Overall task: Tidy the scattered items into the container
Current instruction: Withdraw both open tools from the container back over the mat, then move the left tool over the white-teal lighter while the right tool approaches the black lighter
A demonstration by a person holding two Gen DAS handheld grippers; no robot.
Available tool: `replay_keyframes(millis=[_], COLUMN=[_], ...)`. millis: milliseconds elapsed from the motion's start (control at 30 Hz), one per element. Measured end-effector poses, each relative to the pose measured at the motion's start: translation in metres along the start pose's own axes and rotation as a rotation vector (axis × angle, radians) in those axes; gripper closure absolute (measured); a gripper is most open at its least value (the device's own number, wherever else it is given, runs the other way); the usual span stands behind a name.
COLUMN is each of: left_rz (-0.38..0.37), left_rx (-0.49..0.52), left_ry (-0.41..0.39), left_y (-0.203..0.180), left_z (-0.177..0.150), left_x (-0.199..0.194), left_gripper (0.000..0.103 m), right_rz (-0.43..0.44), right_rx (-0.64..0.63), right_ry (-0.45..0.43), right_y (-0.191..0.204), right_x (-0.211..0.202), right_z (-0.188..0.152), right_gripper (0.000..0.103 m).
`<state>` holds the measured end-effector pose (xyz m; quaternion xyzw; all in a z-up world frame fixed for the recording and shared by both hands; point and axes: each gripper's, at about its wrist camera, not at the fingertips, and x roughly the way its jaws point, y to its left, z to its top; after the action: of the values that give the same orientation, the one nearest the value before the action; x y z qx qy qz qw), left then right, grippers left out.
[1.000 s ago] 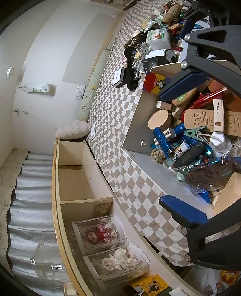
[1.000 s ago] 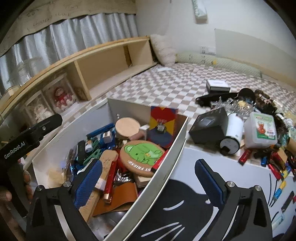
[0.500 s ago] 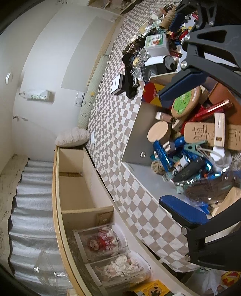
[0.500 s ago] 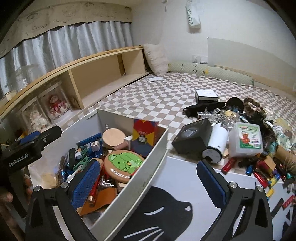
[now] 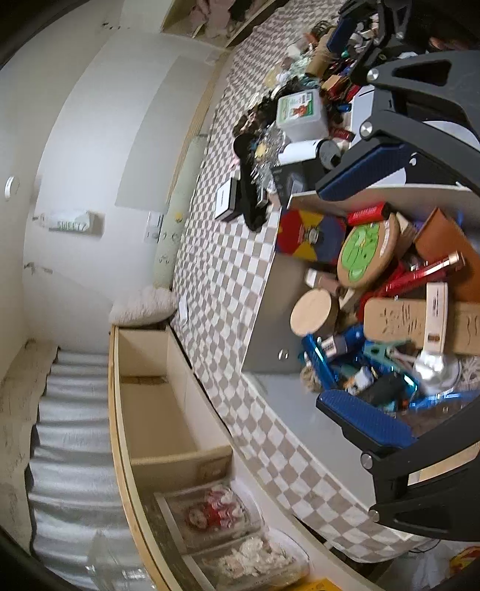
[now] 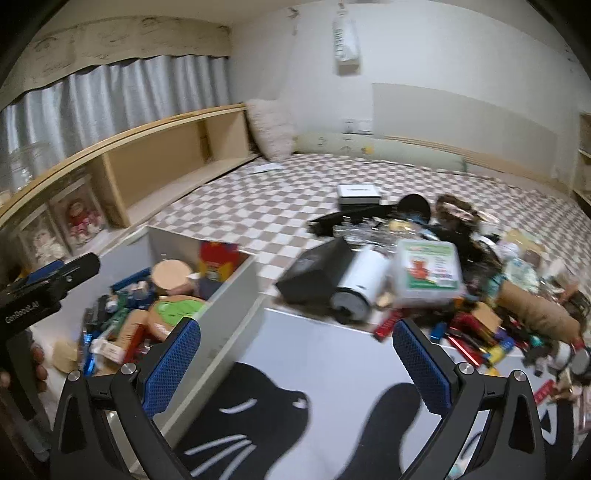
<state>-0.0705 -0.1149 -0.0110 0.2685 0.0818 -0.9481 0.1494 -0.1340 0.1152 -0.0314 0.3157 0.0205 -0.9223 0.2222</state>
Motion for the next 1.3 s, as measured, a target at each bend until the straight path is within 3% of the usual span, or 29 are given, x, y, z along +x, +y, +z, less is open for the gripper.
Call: replay_keyframes(millis=[433,767,933,1300], left_rz=[-0.142,-0.277,-0.374,-0.482], left_rx=[0.062,0.26,0.319,0.438], left_ry=[-0.024,-0.049,0.01,0.213], left_y=[-0.065,-0.142,-0.178,-0.253], left_z=[-0.013,-0.037,-0.055,-0.12], left_x=[-0.001,-0.014,-0.009,0.021], left_gripper=[0.0,0.0,0.0,0.0], right_rz=[-0.126,-0.181,-0.204,-0.286], right_rx=[0.072,0.142,0.19,0.27], right_ry=[0.052,0.102,0.118,0.13], right_y=[-0.087,-0.147,-0.175,-0.229], right_x=[-0.013,-0.019,-0.024,-0.047], right_z=[-0.031,-0.064,-0.076,-0.101], right_gripper=[0.0,0.0,0.0,0.0])
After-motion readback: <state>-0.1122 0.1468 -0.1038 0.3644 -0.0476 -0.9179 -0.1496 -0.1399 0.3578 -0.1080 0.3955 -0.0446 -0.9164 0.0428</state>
